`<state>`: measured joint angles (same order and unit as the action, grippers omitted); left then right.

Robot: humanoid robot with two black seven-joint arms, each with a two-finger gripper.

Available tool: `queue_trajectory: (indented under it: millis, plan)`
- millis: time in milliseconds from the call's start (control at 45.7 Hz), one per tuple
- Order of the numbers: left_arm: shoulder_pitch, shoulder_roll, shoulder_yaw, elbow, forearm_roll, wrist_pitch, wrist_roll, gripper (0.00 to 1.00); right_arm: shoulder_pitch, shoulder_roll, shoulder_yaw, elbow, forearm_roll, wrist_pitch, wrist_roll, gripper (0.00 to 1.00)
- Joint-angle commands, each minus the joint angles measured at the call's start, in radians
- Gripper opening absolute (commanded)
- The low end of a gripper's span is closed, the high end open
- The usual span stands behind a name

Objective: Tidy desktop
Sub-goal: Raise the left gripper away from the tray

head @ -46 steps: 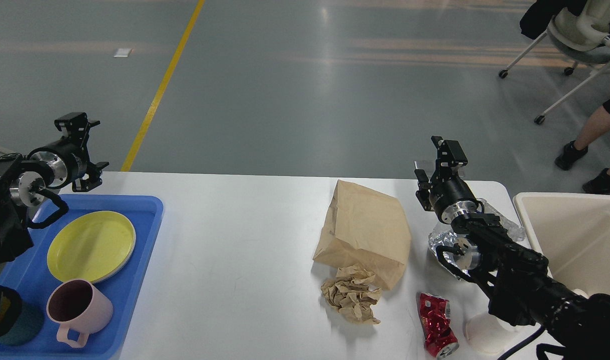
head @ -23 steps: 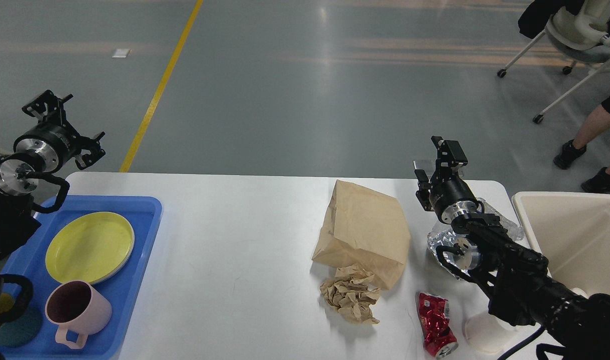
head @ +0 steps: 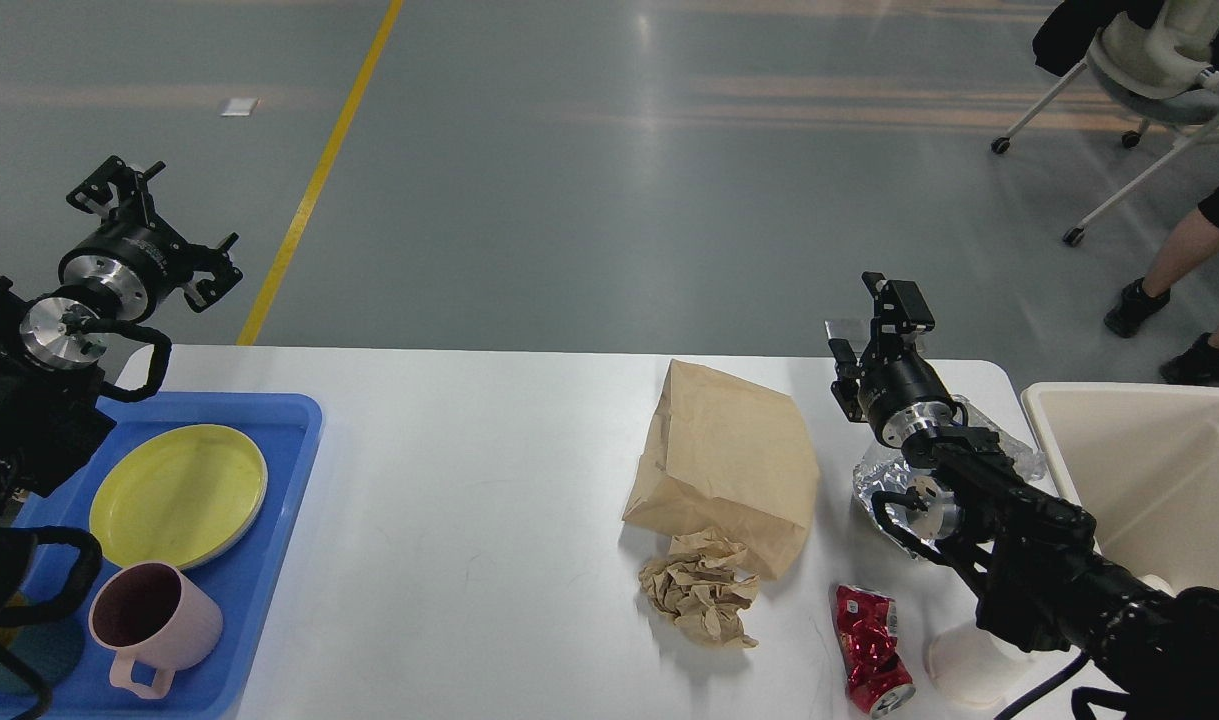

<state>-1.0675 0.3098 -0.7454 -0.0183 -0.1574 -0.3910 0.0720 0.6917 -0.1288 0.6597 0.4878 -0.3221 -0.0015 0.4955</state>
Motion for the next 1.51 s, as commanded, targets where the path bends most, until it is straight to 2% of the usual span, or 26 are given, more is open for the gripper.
queue_trajectory:
  millis: [0,875,1488]
  plan:
    - [0.009,-0.001,-0.002,0.0,-0.002,0.0,0.0,0.96,0.0,0.0,0.0,0.0,0.0,0.0,0.0,1.0]
    - [0.084,-0.063,-0.003,-0.002,0.001,-0.002,0.0,0.96,-0.001,0.0,0.0,0.0,0.0,0.0,0.0,1.0]
    - [0.087,-0.116,-0.003,-0.003,-0.001,0.0,0.005,0.96,0.0,0.0,0.0,0.0,0.0,0.0,0.0,1.0]
